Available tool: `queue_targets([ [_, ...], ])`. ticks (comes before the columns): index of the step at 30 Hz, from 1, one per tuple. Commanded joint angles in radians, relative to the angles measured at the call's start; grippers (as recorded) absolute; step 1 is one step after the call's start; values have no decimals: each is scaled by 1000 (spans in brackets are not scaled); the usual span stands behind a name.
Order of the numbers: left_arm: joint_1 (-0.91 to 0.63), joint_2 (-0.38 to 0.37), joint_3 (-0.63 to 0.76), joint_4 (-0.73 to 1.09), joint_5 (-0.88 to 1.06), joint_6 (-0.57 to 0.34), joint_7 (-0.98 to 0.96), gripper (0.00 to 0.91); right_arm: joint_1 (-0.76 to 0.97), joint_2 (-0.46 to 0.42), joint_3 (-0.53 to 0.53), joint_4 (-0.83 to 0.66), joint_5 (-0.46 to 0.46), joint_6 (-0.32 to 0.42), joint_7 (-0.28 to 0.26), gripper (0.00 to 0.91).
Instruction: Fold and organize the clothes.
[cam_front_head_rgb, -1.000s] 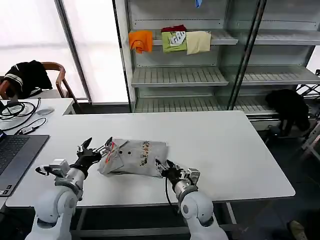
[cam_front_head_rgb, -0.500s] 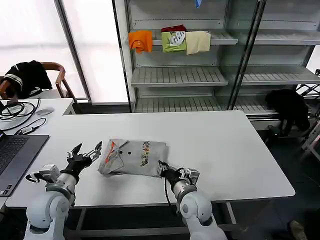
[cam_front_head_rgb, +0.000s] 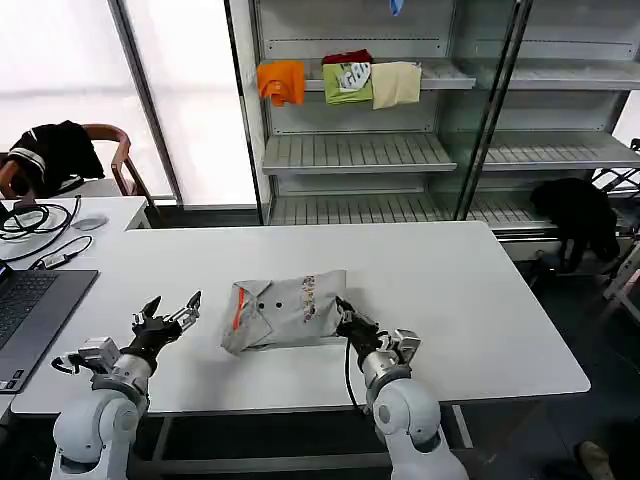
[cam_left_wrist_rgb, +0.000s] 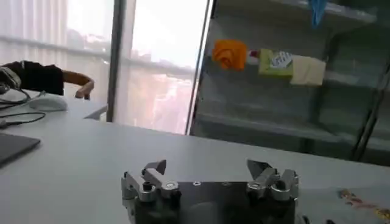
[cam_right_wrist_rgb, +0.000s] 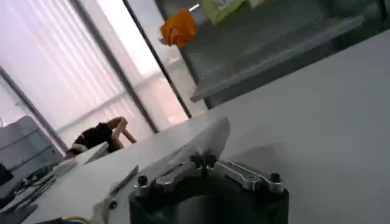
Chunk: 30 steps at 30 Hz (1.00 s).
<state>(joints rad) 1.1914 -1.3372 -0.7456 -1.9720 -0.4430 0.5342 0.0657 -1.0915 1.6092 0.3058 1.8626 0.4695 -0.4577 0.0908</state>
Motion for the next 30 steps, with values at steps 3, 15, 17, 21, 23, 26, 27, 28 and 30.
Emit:
queue_targets([
  [3,-6,-2,8,-7,6,8,0,907,-44,-180,65,44,-27,28,-22,0],
  [15,6,-6,12,-17,7,5,6,907,-58,-155,80,30,-218,50,-61,907],
  [17,7,-7,12,-20,7,6,6,907,-61,-147,82,32,-227,48,-63,907],
  [21,10,-6,12,-25,8,6,7,907,-62,-159,76,36,-227,48,-55,907],
  [23,11,-6,11,-27,9,6,8,907,-66,-160,77,42,-233,47,-57,907],
  [26,14,-7,13,-30,9,6,8,907,-73,-162,84,51,-272,48,-61,907],
  [27,15,-7,13,-30,9,6,7,907,-75,-163,87,52,-298,52,-64,907],
  [28,16,-8,14,-30,9,6,8,907,-76,-165,90,53,-332,59,-63,907],
  [30,17,-8,14,-29,10,6,7,907,-78,-166,107,50,-465,77,-69,907],
])
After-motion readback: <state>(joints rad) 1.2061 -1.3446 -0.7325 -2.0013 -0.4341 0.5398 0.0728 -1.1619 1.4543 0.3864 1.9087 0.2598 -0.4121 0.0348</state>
